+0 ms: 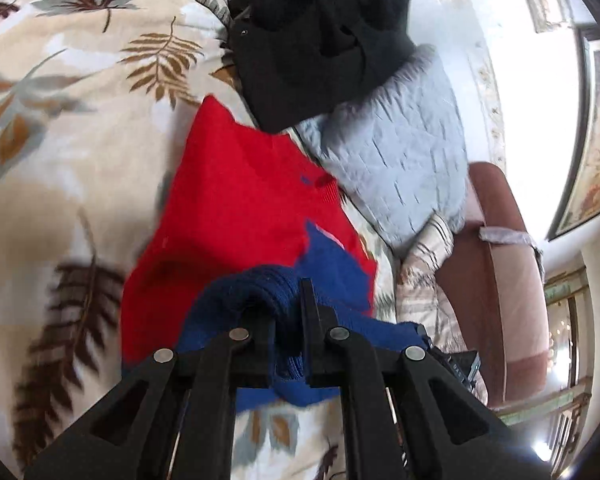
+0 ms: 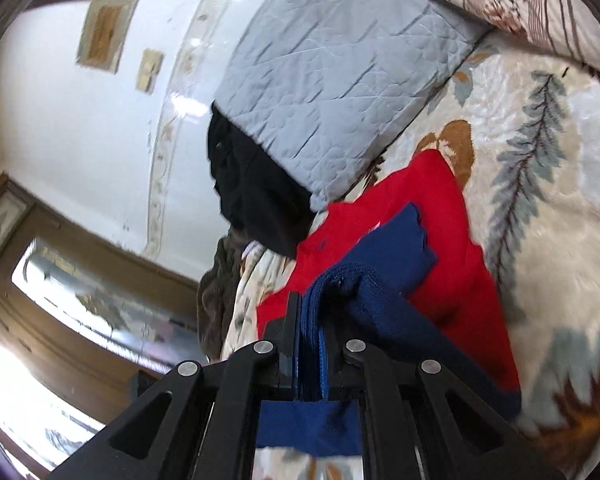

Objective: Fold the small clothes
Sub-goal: 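Grasp the blue hem with both grippers and fold it up toward the collar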

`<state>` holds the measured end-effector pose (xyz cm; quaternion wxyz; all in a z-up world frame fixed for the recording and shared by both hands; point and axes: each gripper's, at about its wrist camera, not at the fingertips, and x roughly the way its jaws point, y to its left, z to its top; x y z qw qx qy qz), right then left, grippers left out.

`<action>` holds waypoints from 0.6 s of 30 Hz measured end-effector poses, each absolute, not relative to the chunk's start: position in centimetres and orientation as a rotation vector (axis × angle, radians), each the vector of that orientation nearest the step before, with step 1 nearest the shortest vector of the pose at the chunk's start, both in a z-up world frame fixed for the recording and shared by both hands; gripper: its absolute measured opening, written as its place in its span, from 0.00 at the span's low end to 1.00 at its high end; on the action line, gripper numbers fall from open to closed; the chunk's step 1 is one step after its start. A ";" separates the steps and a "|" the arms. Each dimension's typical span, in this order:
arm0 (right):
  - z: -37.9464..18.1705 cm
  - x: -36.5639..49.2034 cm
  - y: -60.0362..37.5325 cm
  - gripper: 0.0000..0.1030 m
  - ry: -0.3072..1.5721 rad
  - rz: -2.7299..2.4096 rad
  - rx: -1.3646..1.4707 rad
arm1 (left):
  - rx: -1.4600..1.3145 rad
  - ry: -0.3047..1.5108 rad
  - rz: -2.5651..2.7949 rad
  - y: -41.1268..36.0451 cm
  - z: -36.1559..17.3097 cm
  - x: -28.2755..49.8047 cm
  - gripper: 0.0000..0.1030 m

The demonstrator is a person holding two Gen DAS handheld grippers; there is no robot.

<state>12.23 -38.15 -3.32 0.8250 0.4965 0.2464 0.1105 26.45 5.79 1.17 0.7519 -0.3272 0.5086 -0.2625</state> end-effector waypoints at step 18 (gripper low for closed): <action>-10.1 27.6 -43.2 0.06 0.573 0.057 1.196 | -0.668 1.249 -0.382 0.3 -6.3 42.2 0.07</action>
